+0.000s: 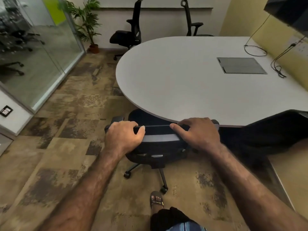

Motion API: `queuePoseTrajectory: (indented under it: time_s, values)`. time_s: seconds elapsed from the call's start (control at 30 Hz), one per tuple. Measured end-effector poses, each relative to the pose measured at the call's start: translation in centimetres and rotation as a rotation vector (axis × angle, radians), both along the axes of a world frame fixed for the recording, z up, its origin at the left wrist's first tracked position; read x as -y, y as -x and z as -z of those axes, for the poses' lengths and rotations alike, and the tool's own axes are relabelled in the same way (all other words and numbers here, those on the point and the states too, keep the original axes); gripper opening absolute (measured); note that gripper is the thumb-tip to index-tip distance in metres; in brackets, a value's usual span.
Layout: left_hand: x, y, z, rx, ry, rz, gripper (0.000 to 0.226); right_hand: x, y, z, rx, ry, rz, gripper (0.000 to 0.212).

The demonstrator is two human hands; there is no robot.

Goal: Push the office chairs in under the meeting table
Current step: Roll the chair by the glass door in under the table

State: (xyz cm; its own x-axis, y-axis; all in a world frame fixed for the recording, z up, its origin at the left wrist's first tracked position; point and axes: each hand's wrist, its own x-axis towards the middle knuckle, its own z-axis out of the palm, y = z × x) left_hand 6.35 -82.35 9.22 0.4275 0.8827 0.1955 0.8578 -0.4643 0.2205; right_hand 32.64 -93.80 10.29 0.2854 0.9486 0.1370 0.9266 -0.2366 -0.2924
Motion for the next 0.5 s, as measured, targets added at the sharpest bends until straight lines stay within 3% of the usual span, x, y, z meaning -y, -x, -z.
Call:
queuePoseTrajectory:
  time_s: [0.17,0.5]
  values:
    - [-2.8,-4.3,0.0,-0.019,0.027,0.051,0.061,-1.7,-3.5,0.3,0.002,-0.016,0.057,0.088]
    - [-8.1,-11.9,0.6,-0.015,0.027,0.152,0.062,-5.3,-9.9,0.2,0.010,-0.041,0.156,0.076]
